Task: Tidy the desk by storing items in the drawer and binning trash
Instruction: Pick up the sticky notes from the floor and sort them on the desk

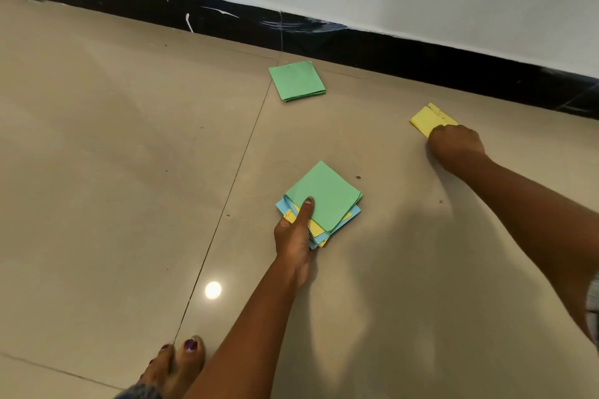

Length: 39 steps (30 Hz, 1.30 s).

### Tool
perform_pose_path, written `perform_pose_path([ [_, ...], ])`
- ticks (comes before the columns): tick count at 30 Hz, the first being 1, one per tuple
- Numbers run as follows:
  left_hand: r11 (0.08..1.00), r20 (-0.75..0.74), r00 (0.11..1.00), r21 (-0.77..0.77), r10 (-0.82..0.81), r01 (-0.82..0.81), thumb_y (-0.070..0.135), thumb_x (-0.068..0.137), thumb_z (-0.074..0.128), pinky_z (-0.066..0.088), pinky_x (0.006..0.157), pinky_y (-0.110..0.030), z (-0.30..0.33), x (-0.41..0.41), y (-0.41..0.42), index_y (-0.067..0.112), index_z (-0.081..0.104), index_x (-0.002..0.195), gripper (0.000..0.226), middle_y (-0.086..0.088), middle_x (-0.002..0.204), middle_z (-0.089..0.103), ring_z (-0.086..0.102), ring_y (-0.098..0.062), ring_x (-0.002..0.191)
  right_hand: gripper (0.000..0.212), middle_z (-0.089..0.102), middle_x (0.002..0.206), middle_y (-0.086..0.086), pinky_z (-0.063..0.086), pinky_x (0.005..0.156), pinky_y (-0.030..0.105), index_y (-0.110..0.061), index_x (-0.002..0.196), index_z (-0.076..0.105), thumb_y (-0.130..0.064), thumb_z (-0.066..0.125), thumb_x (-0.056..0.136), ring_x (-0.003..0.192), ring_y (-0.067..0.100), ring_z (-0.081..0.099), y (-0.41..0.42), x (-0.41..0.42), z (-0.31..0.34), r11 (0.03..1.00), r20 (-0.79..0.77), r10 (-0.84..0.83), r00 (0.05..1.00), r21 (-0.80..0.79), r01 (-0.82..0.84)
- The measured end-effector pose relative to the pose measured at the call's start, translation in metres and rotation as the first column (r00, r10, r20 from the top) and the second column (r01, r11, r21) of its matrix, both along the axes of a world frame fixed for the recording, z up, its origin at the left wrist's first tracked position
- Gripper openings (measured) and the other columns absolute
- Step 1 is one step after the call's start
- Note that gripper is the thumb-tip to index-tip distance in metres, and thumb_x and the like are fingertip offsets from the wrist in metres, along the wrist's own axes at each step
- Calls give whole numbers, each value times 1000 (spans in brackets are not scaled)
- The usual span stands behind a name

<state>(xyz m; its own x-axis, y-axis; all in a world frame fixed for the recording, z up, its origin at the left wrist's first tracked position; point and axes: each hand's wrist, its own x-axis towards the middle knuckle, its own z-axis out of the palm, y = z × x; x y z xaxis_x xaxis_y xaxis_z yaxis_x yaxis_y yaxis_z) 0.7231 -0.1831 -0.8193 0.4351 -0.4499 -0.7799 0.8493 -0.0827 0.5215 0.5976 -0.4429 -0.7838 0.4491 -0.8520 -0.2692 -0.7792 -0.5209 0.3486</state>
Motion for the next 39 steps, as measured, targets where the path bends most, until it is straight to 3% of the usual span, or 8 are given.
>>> perform_pose_path([
  [4,1000,3,1000,-13,0,0,21,87,65,52,63,-31,0,0,1,19,64,95,8,-13,109,69,66,-30,93,21,64,103,18,46,74,35,1,106,60,4,49,88,97,35,61,2,5,10,996,-57,67,996,-52,-70],
  [8,999,-14,1000,-30,16,-17,20,88,65,53,61,-30,2,0,1,18,65,98,11,-14,110,68,66,-28,91,14,65,83,25,46,61,38,4,90,63,-1,55,80,73,41,62,22,11,1,983,319,106,942,-174,-52],
  [12,999,-25,999,-23,27,-28,20,87,66,54,62,-31,3,0,0,18,65,96,10,-16,110,68,66,-30,90,19,69,83,15,50,55,35,-4,100,67,-5,52,87,67,34,63,83,22,-3,895,670,421,611,-417,-159],
  [18,999,-51,998,-24,48,-49,42,88,60,58,68,-39,2,1,-1,17,63,111,34,-12,110,68,65,-31,96,21,67,90,14,45,74,34,-1,97,63,-5,43,94,83,27,58,167,27,24,912,896,400,193,-368,-182],
  [21,989,-120,992,-142,29,-46,61,83,50,52,89,-53,2,2,0,21,62,120,56,-12,118,67,63,-33,107,24,67,92,13,47,73,36,-2,98,65,-7,42,94,85,28,58,181,28,15,900,864,425,269,-369,-234],
  [25,969,-167,986,-239,16,-56,64,81,46,57,67,-36,5,3,2,19,62,122,63,-13,116,67,65,-30,97,30,71,98,11,50,80,36,-5,98,71,-7,44,87,92,30,66,183,32,-17,843,710,533,461,-397,-364],
  [33,996,-10,999,-68,50,-50,16,90,61,52,48,-26,2,-2,1,8,60,119,30,-19,107,66,65,-31,81,30,69,73,-2,35,76,32,-15,69,69,-15,39,70,75,22,65,174,56,-10,943,848,245,469,-97,-318],
  [39,997,38,996,-9,79,-79,16,87,65,54,61,-32,-2,-4,-2,14,67,101,14,-17,106,70,66,-37,98,27,64,108,9,40,84,37,-7,107,64,-11,46,88,101,27,55,110,150,2,968,819,121,562,29,-251],
])
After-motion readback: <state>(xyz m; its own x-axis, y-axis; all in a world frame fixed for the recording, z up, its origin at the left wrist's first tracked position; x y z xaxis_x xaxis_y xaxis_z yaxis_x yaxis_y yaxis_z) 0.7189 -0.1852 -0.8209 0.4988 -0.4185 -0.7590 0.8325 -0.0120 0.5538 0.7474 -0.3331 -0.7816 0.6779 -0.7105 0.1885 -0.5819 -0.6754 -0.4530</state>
